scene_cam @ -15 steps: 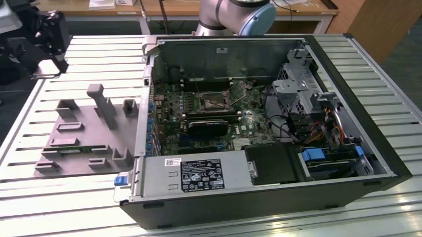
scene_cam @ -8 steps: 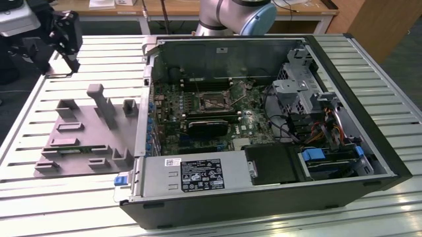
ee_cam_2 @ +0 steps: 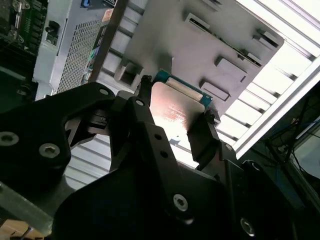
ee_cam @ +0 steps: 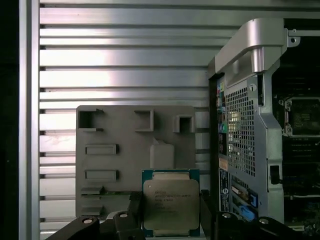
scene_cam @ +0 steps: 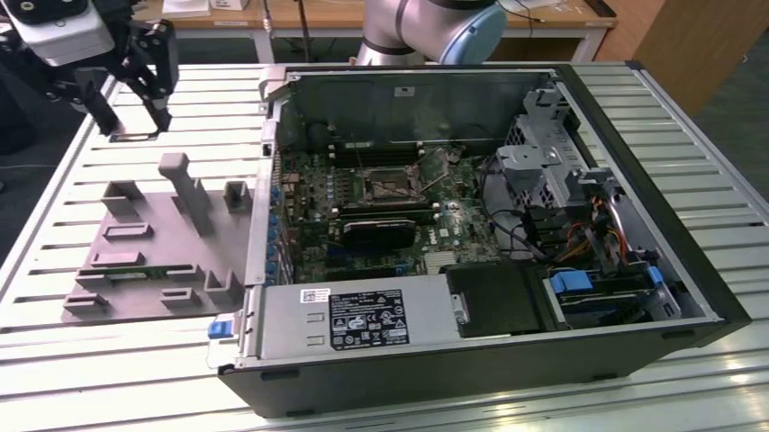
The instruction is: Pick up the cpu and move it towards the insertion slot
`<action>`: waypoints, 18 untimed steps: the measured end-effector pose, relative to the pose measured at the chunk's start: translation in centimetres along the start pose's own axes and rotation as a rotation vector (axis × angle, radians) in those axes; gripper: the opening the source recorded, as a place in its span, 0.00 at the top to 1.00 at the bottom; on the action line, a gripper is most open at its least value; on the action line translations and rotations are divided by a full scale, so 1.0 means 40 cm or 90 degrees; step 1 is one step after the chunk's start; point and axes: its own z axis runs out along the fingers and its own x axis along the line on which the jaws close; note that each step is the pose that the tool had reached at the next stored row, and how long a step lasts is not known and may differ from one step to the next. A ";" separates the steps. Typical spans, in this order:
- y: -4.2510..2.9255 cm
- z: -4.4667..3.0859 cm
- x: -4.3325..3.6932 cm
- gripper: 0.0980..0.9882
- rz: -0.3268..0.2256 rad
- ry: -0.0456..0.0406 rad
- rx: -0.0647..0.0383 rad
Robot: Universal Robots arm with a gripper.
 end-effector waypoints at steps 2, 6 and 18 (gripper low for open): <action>0.001 0.001 -0.018 0.50 0.000 0.0000 0.000; 0.002 0.003 -0.052 0.50 0.000 0.0000 0.000; 0.005 0.008 -0.160 0.50 0.000 0.0001 0.000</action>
